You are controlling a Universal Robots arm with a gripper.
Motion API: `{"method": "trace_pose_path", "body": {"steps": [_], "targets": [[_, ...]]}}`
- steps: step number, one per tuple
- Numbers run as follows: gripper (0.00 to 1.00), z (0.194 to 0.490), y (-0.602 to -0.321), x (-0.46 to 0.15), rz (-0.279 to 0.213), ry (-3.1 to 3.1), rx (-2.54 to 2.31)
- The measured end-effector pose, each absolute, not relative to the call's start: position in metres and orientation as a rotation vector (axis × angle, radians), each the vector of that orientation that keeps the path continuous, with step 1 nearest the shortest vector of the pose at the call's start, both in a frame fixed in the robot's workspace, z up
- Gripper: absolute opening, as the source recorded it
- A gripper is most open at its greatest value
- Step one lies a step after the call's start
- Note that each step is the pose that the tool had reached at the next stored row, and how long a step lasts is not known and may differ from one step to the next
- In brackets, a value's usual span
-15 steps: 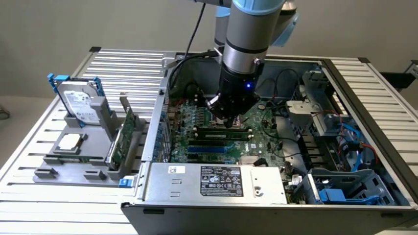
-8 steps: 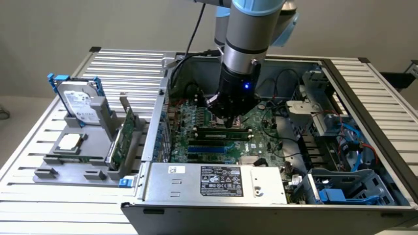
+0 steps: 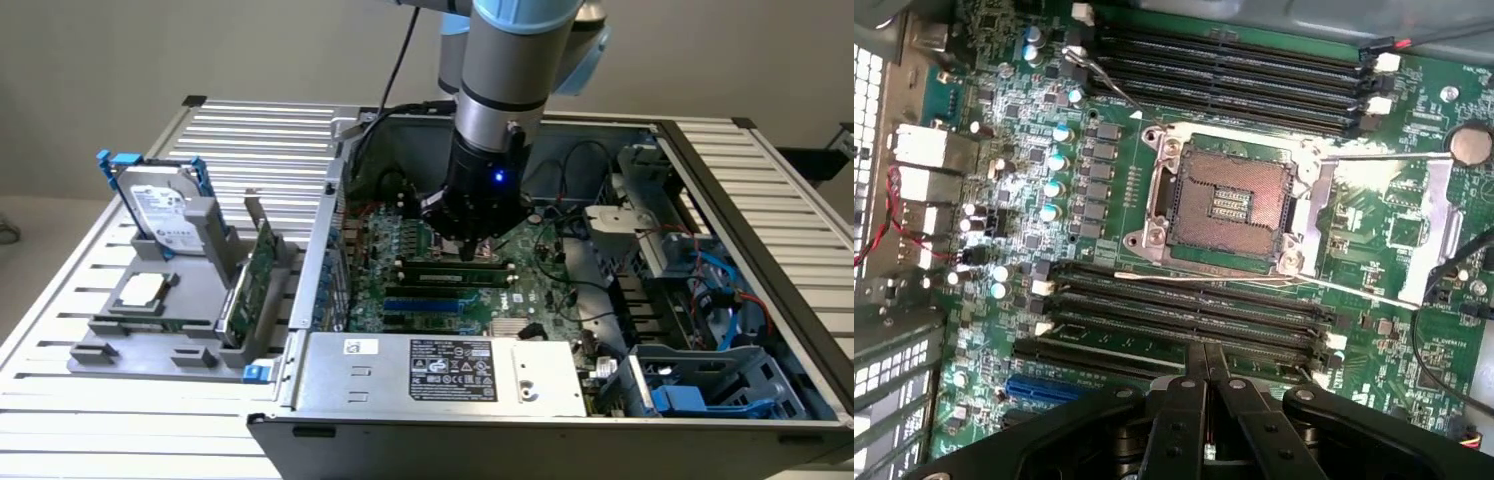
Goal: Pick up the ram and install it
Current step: 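Press down the ram until it locks into place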
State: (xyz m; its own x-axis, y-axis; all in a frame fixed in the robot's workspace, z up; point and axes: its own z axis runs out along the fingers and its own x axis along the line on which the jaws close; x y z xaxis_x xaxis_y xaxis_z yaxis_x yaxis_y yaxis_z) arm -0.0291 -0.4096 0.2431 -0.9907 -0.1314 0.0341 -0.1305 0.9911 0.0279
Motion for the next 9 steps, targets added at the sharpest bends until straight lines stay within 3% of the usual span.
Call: {"method": "trace_pose_path", "body": {"steps": [9], "targets": [[0.11, 0.2429, -0.4096, -0.0291, -0.042, -3.107, 0.058]]}}
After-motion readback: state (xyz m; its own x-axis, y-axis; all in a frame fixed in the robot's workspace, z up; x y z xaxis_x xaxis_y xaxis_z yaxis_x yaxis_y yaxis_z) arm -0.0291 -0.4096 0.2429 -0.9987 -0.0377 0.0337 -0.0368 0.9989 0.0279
